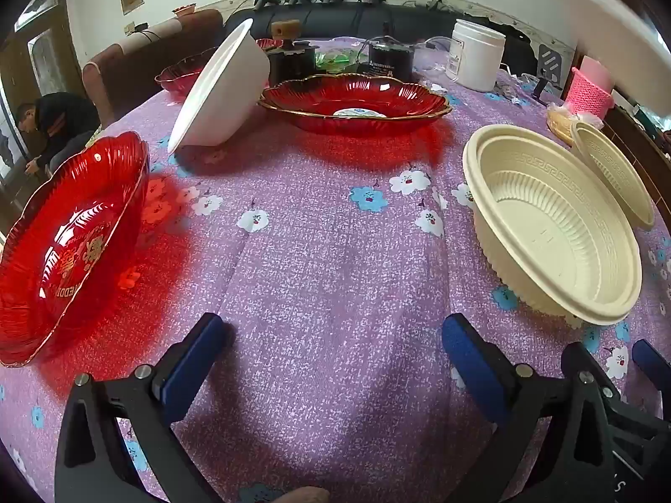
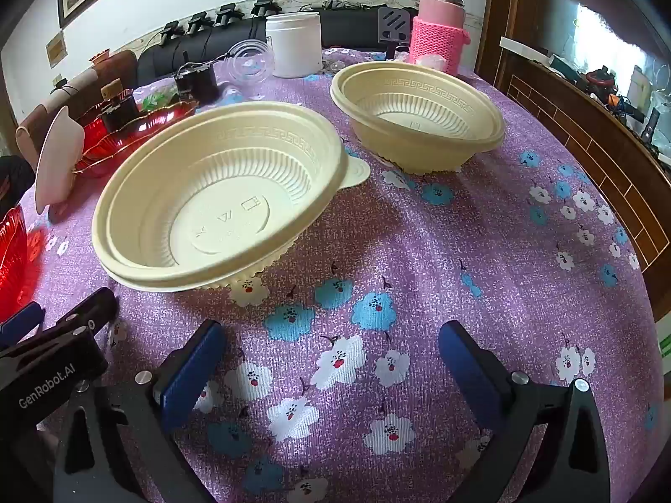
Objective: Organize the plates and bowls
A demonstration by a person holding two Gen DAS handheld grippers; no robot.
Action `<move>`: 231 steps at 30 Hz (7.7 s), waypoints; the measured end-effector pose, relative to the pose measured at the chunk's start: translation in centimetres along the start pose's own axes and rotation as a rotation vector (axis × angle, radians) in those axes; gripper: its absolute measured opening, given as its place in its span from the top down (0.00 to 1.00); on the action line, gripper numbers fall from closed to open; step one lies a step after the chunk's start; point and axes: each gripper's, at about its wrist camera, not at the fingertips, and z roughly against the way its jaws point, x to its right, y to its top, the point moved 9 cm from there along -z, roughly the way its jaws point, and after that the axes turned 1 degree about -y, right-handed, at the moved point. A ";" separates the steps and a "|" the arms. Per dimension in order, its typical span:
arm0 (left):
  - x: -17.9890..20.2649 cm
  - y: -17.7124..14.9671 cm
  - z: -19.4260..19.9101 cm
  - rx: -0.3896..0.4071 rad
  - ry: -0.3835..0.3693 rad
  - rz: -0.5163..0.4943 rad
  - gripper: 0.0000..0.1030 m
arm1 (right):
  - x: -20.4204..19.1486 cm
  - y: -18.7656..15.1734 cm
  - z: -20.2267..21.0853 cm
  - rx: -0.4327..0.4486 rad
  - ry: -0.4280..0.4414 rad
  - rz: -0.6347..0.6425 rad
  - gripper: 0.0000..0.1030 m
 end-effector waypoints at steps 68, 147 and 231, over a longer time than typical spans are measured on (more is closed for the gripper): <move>-0.1 0.0 0.1 0.005 -0.004 -0.001 0.00 | 0.1 0.0 0.0 0.007 -0.002 0.001 0.01; -0.1 0.1 0.3 0.005 -0.004 -0.001 0.00 | 0.2 0.0 0.0 0.007 -0.001 0.001 0.01; 0.4 -1.9 1.6 -0.110 -0.102 -0.094 0.00 | 0.7 -1.1 0.8 -0.018 0.025 -0.014 0.01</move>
